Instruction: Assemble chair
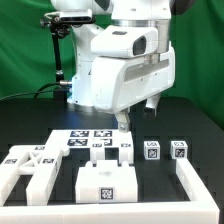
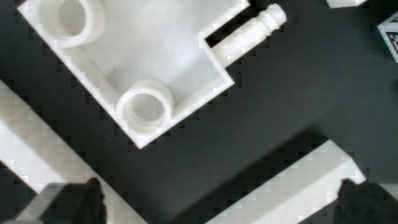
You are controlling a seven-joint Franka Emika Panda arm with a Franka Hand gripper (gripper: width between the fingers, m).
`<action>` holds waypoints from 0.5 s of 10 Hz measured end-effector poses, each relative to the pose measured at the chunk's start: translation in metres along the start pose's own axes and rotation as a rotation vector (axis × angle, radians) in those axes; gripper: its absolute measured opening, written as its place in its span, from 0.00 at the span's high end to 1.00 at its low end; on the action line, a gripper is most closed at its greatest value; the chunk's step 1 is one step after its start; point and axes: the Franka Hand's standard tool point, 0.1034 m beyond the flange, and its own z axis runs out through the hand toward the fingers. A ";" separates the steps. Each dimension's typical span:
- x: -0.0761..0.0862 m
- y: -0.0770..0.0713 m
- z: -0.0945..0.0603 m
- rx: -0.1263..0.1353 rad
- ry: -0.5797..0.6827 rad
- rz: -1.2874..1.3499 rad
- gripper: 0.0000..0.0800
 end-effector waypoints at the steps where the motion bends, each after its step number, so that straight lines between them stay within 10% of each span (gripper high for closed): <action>1: 0.000 0.000 0.000 0.000 0.000 0.000 0.19; 5: 0.000 0.000 0.000 0.000 0.000 0.000 0.19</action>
Offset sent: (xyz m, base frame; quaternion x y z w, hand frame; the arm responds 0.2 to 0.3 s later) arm 0.0000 0.0000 0.0000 0.0000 0.0000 0.0000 1.0000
